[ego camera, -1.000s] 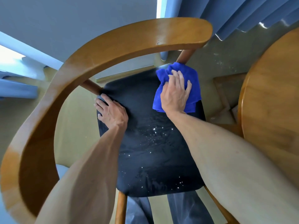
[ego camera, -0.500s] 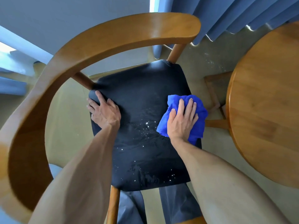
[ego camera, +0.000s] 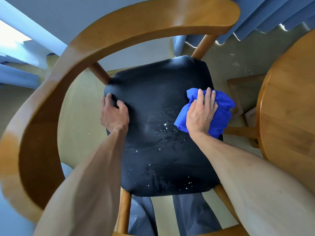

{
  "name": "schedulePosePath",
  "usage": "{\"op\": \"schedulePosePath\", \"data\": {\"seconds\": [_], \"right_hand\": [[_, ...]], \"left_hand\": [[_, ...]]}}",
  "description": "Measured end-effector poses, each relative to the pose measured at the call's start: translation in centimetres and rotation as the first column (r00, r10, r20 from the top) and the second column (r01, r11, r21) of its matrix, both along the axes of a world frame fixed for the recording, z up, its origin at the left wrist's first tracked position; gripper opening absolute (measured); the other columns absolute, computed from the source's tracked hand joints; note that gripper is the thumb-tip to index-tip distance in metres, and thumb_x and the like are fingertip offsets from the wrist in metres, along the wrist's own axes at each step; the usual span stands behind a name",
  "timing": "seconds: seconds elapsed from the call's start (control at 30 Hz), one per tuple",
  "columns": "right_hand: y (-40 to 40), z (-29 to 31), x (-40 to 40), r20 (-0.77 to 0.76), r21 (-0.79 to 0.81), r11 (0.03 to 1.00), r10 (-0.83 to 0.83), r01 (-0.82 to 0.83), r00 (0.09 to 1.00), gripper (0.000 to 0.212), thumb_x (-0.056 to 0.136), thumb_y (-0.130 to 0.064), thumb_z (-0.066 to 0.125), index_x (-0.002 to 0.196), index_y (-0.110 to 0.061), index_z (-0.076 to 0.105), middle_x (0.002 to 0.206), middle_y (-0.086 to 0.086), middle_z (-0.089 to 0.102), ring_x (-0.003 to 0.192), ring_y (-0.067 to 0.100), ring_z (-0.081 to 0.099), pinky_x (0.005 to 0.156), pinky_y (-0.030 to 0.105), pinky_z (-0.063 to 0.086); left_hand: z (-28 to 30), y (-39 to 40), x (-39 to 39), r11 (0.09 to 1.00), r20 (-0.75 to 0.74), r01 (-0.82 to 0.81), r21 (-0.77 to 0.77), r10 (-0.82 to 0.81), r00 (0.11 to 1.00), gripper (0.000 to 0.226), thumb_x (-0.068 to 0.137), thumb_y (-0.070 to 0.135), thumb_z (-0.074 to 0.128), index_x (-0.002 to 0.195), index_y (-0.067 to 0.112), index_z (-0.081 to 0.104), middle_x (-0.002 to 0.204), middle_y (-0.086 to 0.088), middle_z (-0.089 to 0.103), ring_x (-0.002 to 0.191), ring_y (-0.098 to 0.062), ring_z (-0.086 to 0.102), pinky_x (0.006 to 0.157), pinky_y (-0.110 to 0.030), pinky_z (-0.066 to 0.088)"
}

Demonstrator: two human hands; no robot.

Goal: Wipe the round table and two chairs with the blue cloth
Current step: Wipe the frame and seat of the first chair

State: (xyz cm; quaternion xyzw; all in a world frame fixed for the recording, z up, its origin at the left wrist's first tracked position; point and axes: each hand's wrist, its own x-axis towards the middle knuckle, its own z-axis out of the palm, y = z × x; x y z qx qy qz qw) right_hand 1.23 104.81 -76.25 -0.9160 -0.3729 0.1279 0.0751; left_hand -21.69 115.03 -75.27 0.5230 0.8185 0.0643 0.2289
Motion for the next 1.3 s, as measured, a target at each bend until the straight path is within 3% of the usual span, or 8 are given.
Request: {"op": "schedulePosePath", "data": {"seconds": [0.2, 0.4, 0.63, 0.73, 0.87, 1.03, 1.2, 1.3], "right_hand": [[4.7, 1.0, -4.2, -0.056, 0.016, 0.965, 0.262, -0.262, 0.963, 0.044, 0.097, -0.007, 0.037, 0.140, -0.010, 0.045, 0.159, 0.014, 0.028, 0.150, 0.030, 0.017, 0.116, 0.045, 0.022], [5.1, 1.2, -8.7, -0.033, 0.022, 0.978, 0.208, -0.207, 0.978, 0.049, 0.093, -0.004, 0.037, 0.141, -0.008, 0.043, 0.159, 0.017, 0.026, 0.150, 0.031, 0.016, 0.116, 0.043, 0.021], [5.0, 3.3, -13.1, -0.175, 0.021, 0.973, 0.228, -0.228, 0.958, 0.045, 0.092, -0.006, 0.038, 0.135, -0.003, 0.048, 0.157, 0.018, 0.029, 0.150, 0.032, 0.015, 0.118, 0.039, 0.020], [4.3, 4.1, -14.4, -0.210, -0.009, 0.926, 0.367, -0.377, 0.906, 0.052, 0.089, -0.014, 0.042, 0.140, -0.004, 0.046, 0.157, 0.019, 0.028, 0.149, 0.032, 0.016, 0.119, 0.038, 0.017], [1.6, 3.4, -12.1, -0.124, -0.105, 0.853, 0.499, -0.511, 0.858, 0.056, 0.095, -0.029, 0.042, 0.150, -0.022, 0.035, 0.162, 0.008, 0.022, 0.150, 0.026, 0.016, 0.115, 0.045, 0.023], [-1.8, 2.4, -10.7, -0.027, -0.158, 0.903, 0.401, -0.400, 0.916, 0.056, 0.100, -0.040, 0.035, 0.154, -0.029, 0.024, 0.165, 0.000, 0.013, 0.152, 0.020, 0.010, 0.117, 0.052, 0.015], [-1.9, 2.1, -11.5, -0.016, -0.144, 0.938, 0.317, -0.316, 0.948, 0.055, 0.103, -0.038, 0.038, 0.154, -0.027, 0.022, 0.165, 0.002, 0.011, 0.152, 0.021, 0.008, 0.118, 0.052, 0.015], [-2.2, 1.9, -11.0, -0.013, -0.142, 0.925, 0.355, -0.354, 0.935, 0.054, 0.101, -0.028, 0.043, 0.152, -0.027, 0.025, 0.165, 0.003, 0.010, 0.152, 0.022, 0.008, 0.117, 0.053, 0.017]], "left_hand": [[0.3, -1.1, -1.5, 0.992, 0.083, -0.098, 0.078, 0.092, 0.992, 0.033, 0.091, 0.019, 0.043, 0.118, 0.018, 0.061, 0.125, 0.000, 0.059, 0.111, -0.026, 0.054, 0.093, -0.032, 0.039], [-0.1, -3.4, -5.0, 0.911, 0.068, -0.411, -0.027, 0.412, 0.909, 0.041, 0.096, 0.018, 0.039, 0.133, 0.016, 0.058, 0.137, -0.002, 0.055, 0.123, -0.024, 0.052, 0.101, -0.032, 0.036], [0.2, -4.7, -8.2, 0.933, 0.006, -0.361, -0.010, 0.361, 0.933, 0.041, 0.098, 0.016, 0.036, 0.133, 0.012, 0.056, 0.137, -0.008, 0.052, 0.121, -0.026, 0.053, 0.102, -0.033, 0.037], [0.2, -4.0, -7.7, 0.947, 0.018, -0.320, 0.003, 0.320, 0.947, 0.041, 0.095, 0.018, 0.038, 0.132, 0.012, 0.056, 0.136, -0.011, 0.052, 0.119, -0.031, 0.054, 0.100, -0.037, 0.039], [0.8, -3.6, -5.2, 0.992, 0.049, -0.125, 0.001, 0.125, 0.991, 0.047, 0.094, 0.021, 0.039, 0.140, 0.015, 0.049, 0.144, -0.008, 0.045, 0.126, -0.032, 0.048, 0.103, -0.041, 0.036], [1.9, -4.4, -0.7, 0.992, 0.032, 0.085, -0.089, -0.082, 0.996, 0.058, 0.099, 0.027, 0.035, 0.155, 0.023, 0.023, 0.164, -0.015, 0.005, 0.147, -0.031, 0.022, 0.116, -0.042, 0.026], [2.4, -6.5, 2.4, 0.954, -0.047, 0.289, -0.081, -0.293, 0.955, 0.058, 0.099, 0.025, 0.037, 0.155, 0.021, 0.022, 0.163, -0.020, 0.004, 0.149, -0.033, 0.012, 0.114, -0.045, 0.022], [1.7, -7.8, 2.8, 0.964, -0.109, 0.242, -0.112, -0.254, 0.961, 0.058, 0.099, 0.025, 0.035, 0.156, 0.022, 0.021, 0.163, -0.020, 0.002, 0.150, -0.034, 0.009, 0.115, -0.045, 0.019]]}}
